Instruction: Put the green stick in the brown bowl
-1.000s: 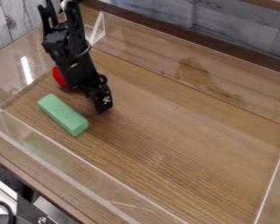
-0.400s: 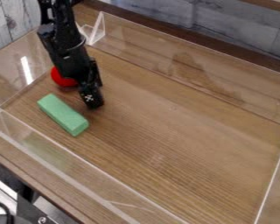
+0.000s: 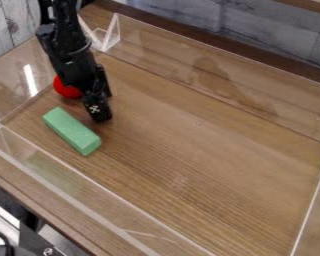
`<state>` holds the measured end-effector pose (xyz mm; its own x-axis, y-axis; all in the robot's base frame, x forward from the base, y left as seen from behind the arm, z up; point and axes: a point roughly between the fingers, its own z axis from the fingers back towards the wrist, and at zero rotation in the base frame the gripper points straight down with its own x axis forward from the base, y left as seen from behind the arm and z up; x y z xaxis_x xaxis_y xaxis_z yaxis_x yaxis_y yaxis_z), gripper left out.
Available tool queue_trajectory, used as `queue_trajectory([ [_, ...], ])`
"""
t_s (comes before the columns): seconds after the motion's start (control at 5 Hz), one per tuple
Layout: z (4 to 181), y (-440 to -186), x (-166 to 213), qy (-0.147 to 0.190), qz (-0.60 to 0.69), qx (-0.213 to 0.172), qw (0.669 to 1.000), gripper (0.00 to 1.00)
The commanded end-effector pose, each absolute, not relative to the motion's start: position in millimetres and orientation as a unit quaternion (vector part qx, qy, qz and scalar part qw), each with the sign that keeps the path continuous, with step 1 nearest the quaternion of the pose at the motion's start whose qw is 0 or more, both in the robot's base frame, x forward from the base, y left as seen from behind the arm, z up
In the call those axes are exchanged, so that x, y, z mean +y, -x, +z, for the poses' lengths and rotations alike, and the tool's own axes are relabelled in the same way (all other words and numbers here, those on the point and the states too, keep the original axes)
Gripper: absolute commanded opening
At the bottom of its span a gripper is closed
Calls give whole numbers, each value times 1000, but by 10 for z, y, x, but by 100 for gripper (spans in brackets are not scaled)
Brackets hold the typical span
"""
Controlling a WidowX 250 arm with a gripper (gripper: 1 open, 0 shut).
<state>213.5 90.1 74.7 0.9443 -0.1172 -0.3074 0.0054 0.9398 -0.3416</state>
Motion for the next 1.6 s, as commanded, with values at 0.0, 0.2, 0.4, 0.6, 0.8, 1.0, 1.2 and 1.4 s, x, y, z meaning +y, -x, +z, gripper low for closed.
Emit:
queue_trajectory([
  [0.0,857,-2204,985,166,-24,144,975,100],
  [0.2,874,-2220,1027,171,-17,143,975,100],
  [0.4,891,-2235,1035,177,-10,143,974,100],
  [0.6,877,-2251,1067,181,-4,142,973,100],
  [0.8,861,-2258,1094,185,2,142,973,100],
  [1.0,833,-2263,1141,188,8,141,972,0],
  [1.2,796,-2262,1194,191,14,141,971,0],
  [1.4,766,-2254,1253,195,20,141,970,0],
])
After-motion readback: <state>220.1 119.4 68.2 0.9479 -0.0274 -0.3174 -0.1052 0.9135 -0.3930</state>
